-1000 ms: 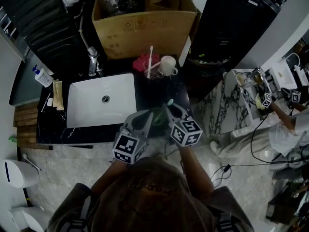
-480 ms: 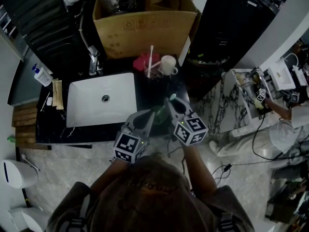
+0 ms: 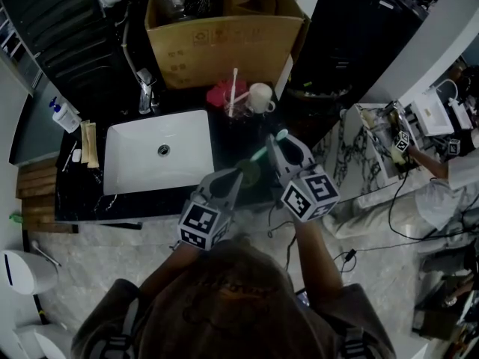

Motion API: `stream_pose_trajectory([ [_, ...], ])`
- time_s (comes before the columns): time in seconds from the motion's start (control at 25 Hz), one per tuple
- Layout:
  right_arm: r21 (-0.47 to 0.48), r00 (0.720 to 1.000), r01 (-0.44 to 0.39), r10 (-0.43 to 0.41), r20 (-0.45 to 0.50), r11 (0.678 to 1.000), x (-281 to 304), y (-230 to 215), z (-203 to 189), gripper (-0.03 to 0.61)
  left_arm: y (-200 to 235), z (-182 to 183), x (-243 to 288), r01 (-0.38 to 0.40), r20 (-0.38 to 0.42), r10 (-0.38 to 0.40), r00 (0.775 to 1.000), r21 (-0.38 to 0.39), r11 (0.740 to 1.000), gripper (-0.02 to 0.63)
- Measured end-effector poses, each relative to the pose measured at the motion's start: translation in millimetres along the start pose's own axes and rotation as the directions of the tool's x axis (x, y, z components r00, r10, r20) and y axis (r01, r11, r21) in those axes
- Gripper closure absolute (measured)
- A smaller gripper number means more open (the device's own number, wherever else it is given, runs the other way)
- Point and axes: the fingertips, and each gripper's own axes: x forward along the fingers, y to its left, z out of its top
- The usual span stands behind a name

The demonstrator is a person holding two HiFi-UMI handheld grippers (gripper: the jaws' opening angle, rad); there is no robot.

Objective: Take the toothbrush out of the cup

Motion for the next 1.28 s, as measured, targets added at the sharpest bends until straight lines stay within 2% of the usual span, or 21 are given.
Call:
stream_pose_trajectory([
  [0.28,-0.031,0.996,0.068,-0.066,0.062,0.997,-32,20,34,0.555,-4,1,-15,0.033,0.000,-0.033,0.999,-0.002,0.999,0.614],
  [0.6,-0.042,0.983,0.170,-0.166,0.077,0.985,-90,57,35,0.557,-12,-6,-36,0.097,-0.010,-0.097,0.995,-0.005,0.995,0.614],
  [0.92,-0.044,0.985,0.170,-0.169,0.035,0.984,-134,93,-5,0.555,-42,-5,-53,0.132,-0.011,-0.133,0.991,-0.028,0.991,0.614],
  [1.12,-0.027,0.989,0.147,-0.147,0.002,0.989,-154,109,-37,0.557,-51,-16,-68,0.114,-0.012,-0.114,0.993,-0.021,0.993,0.614],
  [1.28,-0.009,0.987,0.164,-0.164,-0.005,0.986,-174,115,-56,0.555,-63,-22,-85,0.096,-0.009,-0.097,0.995,-0.027,0.995,0.614],
])
